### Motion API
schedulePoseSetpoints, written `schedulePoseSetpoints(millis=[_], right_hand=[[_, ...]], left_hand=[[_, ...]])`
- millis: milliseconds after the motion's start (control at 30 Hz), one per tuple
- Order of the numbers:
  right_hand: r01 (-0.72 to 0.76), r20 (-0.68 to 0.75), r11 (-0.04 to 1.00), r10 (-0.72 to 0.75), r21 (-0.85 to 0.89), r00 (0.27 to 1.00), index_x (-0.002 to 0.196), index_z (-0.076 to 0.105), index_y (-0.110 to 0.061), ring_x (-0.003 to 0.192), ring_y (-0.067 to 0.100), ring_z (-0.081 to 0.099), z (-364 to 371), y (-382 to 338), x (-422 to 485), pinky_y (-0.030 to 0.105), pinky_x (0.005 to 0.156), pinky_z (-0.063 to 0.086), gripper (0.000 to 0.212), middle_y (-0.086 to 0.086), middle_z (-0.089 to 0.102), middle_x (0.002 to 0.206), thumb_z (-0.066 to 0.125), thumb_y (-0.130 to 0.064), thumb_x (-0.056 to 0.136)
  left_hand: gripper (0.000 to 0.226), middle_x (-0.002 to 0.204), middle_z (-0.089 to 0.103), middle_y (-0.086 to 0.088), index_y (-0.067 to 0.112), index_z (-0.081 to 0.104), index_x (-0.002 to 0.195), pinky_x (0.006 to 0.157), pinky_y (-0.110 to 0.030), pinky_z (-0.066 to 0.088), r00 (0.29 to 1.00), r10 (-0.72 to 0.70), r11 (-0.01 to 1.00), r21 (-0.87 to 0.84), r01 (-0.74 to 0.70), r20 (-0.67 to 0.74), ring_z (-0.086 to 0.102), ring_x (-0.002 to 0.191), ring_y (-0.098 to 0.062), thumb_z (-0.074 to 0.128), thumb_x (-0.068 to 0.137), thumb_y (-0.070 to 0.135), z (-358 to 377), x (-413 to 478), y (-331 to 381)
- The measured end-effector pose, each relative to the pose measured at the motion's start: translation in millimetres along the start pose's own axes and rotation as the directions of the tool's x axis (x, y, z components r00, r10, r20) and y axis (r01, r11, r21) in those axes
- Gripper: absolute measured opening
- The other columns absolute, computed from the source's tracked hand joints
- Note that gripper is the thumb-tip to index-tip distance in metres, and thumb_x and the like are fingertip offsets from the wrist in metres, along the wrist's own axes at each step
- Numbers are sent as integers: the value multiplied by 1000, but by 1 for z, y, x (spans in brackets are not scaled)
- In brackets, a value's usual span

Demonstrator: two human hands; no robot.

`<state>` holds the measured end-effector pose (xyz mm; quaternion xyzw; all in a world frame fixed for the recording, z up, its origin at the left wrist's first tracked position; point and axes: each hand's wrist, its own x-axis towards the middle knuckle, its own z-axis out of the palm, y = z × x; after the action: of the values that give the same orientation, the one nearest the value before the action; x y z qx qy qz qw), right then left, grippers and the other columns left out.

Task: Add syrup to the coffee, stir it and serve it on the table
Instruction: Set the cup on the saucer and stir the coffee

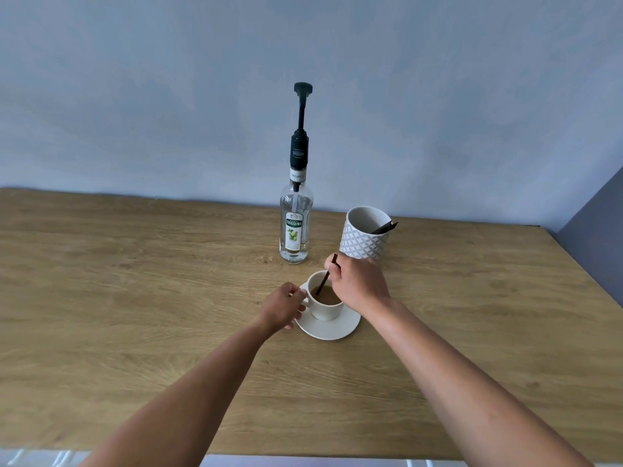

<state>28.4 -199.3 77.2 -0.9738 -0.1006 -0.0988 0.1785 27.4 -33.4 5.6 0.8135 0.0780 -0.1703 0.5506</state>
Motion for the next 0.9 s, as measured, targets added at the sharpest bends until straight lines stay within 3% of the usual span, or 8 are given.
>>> schedulePoseSetpoints(millis=[133,267,433,533,667,733,833,900], right_hand=[[21,-68,996,-27,-88,997,91,60,-20,74,31,65,-3,7,0,35,74,34,20,7,73,78,42,-23,98],[-4,-70,996,-3,-94,998,93,64,-16,78,33,65,-4,8,-1,36,76,37,25,11,74,83,41,-26,97],[-119,80,989,112,88,990,94,66,-22,86,27,68,-3,-1,-1,37,81,53,27,1,76,85,40,-30,93],[-150,67,981,142,125,988,92,65,-24,85,24,68,-1,-3,2,37,79,54,24,-1,76,84,42,-28,95],[-107,-47,994,106,-17,993,91,62,-24,82,30,66,-1,5,2,30,70,41,22,1,76,84,41,-26,97],[-75,-99,991,64,-115,993,95,64,-20,80,31,64,-3,9,0,33,73,34,22,6,75,86,42,-25,98],[-72,-84,981,58,-181,995,98,66,-16,84,31,65,-6,11,-2,36,80,38,28,8,74,92,41,-28,97],[-101,-65,983,92,-154,994,98,68,-15,86,34,65,-7,8,-5,35,76,42,31,9,74,93,40,-29,95]], left_hand=[[21,94,71,-9,13,59,102,69,-41,58,1000,-2,1000,-3,2,-3,66,81,-22,49,99,32,0,0,0],[22,96,71,-10,12,59,103,68,-41,57,1000,0,1000,-9,0,-4,66,80,-22,49,99,31,1,1,0],[25,97,72,-10,11,59,105,71,-43,58,1000,-1,1000,-3,1,7,66,81,-22,49,99,32,0,1,-1],[24,94,70,-9,10,59,105,71,-42,58,1000,-1,1000,-15,1,12,65,79,-22,50,98,32,0,1,-1],[25,94,70,-9,10,58,105,70,-42,59,1000,3,1000,-6,-3,20,65,81,-22,49,98,32,-2,2,0],[24,95,70,-9,11,58,105,70,-42,59,1000,4,1000,-6,-4,22,65,81,-22,49,98,32,-2,2,-1],[24,92,71,-8,12,58,105,71,-44,60,1000,11,1000,-6,-11,21,66,82,-23,50,98,33,-2,3,-2],[23,92,71,-8,12,58,105,71,-45,60,1000,15,1000,-4,-15,25,67,83,-23,50,98,33,-2,4,-3]])
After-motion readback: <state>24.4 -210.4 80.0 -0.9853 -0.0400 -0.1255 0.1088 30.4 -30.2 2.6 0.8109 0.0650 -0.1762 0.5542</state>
